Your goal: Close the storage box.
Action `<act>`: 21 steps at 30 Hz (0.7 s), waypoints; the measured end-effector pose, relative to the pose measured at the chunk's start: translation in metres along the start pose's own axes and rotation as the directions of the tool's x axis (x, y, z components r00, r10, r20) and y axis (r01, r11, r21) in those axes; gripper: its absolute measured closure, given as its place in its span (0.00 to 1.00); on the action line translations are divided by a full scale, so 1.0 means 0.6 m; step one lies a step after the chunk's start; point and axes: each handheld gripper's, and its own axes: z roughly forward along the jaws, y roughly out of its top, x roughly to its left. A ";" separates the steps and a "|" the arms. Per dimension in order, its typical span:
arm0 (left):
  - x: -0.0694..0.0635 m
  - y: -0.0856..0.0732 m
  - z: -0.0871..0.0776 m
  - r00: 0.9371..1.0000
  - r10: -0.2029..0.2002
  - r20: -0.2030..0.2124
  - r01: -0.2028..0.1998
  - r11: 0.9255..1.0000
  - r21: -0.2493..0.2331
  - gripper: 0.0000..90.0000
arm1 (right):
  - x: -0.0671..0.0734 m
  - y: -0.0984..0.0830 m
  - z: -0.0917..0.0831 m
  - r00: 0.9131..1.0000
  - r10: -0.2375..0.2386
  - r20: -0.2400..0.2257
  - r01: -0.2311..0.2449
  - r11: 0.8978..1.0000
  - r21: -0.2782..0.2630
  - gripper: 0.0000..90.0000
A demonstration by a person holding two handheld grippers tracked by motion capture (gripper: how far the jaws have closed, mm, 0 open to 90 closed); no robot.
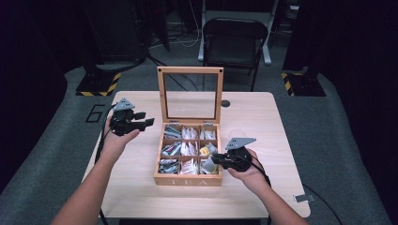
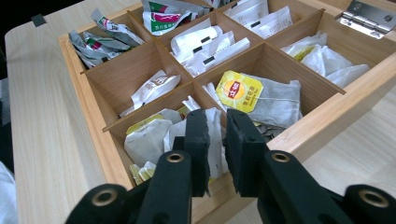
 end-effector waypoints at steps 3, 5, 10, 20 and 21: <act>0.000 0.000 0.000 1.000 0.001 0.000 -0.001 1.000 0.001 0.54 | 0.002 -0.001 0.002 1.000 0.011 -0.019 -0.011 1.000 0.004 0.94; 0.000 0.000 0.000 1.000 0.002 0.000 -0.002 1.000 0.002 0.54 | 0.002 -0.001 0.002 1.000 -0.001 -0.026 0.001 1.000 0.001 0.98; 0.000 0.000 -0.001 1.000 -0.001 0.002 0.001 1.000 0.005 0.54 | 0.005 0.003 0.000 0.999 0.001 -0.044 -0.002 1.000 -0.016 1.00; 0.002 0.000 -0.003 1.000 0.000 0.000 0.000 1.000 0.004 0.54 | 0.010 0.018 -0.008 0.998 -0.019 -0.056 0.018 0.999 -0.027 1.00; 0.002 0.000 -0.003 1.000 0.000 -0.001 0.000 1.000 0.004 0.54 | 0.010 0.021 -0.011 0.998 -0.018 -0.057 0.017 0.999 -0.028 1.00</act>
